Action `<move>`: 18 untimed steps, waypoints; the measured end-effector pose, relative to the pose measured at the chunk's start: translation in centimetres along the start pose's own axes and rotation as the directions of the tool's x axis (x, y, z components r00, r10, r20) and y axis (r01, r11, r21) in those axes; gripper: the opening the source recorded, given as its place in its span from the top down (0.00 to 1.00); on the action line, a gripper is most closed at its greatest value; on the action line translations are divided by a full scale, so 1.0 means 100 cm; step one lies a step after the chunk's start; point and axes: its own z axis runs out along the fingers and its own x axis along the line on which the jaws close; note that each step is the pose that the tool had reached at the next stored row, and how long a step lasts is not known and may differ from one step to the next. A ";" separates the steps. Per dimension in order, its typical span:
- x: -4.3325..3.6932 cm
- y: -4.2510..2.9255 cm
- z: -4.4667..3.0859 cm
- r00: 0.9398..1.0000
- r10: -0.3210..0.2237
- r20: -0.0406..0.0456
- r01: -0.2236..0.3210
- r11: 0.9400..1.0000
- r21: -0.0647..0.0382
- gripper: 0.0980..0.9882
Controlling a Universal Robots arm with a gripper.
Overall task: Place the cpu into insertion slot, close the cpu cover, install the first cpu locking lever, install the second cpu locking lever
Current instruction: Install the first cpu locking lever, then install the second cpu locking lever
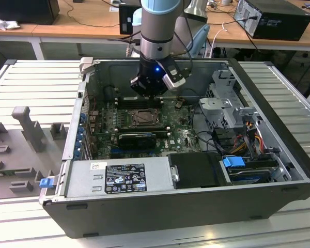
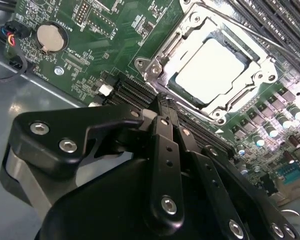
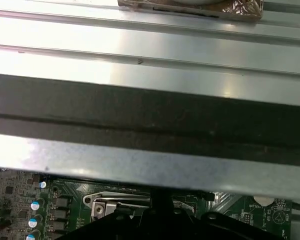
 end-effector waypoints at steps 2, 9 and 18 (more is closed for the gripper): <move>-0.0001 -0.0017 -0.0001 1.000 0.000 0.000 0.000 1.000 0.000 0.99; 0.0007 -0.0099 -0.0007 1.000 0.000 0.000 0.000 1.000 0.000 0.99; 0.0009 -0.0108 -0.0282 1.000 0.000 0.000 0.000 1.000 -0.001 0.99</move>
